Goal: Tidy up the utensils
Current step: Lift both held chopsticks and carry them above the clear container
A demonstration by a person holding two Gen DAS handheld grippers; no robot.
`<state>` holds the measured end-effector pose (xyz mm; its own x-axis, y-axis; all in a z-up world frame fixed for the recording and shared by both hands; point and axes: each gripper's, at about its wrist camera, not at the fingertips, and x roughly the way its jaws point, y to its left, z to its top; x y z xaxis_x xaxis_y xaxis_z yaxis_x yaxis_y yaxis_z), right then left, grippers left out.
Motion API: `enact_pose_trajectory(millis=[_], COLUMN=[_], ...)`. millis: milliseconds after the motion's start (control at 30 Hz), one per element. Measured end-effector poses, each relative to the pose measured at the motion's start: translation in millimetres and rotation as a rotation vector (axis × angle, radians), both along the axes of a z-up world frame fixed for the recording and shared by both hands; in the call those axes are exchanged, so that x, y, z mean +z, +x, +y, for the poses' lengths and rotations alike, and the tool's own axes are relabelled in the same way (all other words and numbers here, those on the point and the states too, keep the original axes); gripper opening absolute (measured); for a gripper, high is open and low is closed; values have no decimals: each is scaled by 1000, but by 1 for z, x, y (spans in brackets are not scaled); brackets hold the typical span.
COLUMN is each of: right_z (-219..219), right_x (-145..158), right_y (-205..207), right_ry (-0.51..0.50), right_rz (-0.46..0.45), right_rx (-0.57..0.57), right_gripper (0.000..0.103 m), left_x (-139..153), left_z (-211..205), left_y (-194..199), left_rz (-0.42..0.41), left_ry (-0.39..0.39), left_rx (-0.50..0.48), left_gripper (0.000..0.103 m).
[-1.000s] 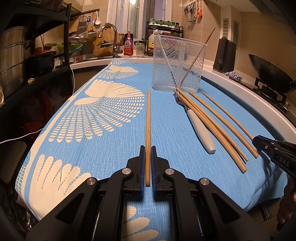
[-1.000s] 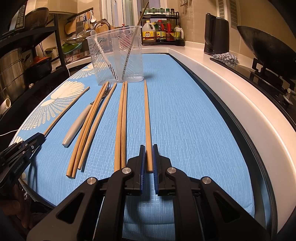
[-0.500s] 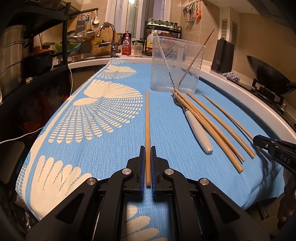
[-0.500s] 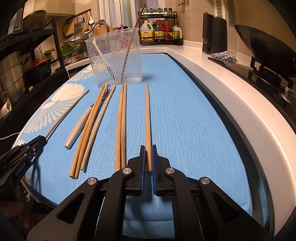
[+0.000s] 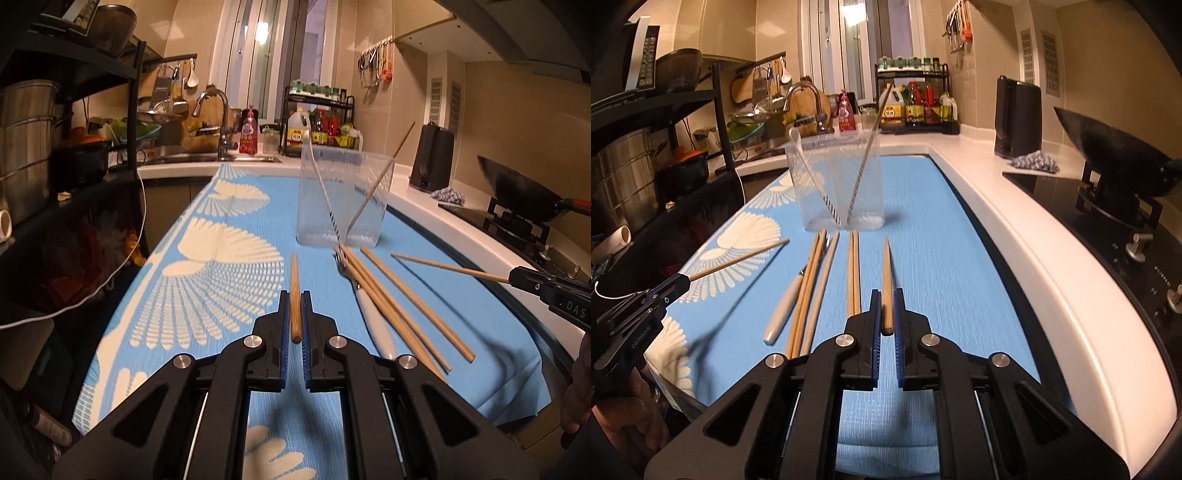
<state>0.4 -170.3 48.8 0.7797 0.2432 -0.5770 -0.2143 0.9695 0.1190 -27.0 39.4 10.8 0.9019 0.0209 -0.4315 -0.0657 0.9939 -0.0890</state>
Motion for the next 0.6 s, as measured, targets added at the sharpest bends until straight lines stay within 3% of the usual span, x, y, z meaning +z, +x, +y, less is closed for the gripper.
enact_pose_trajectory(millis=[400, 600], right_z=[-4, -8], right_x=[61, 96], right_y=[21, 48], right_ry=[24, 60], right_rz=[-92, -109], right_rx=[19, 27], right_gripper=[7, 7], left_x=[65, 101], left_z=[21, 41], left_y=[25, 61], left_rz=[-78, -56], left_ry=[-8, -66], left_rx=[-28, -50], left_gripper=[6, 6])
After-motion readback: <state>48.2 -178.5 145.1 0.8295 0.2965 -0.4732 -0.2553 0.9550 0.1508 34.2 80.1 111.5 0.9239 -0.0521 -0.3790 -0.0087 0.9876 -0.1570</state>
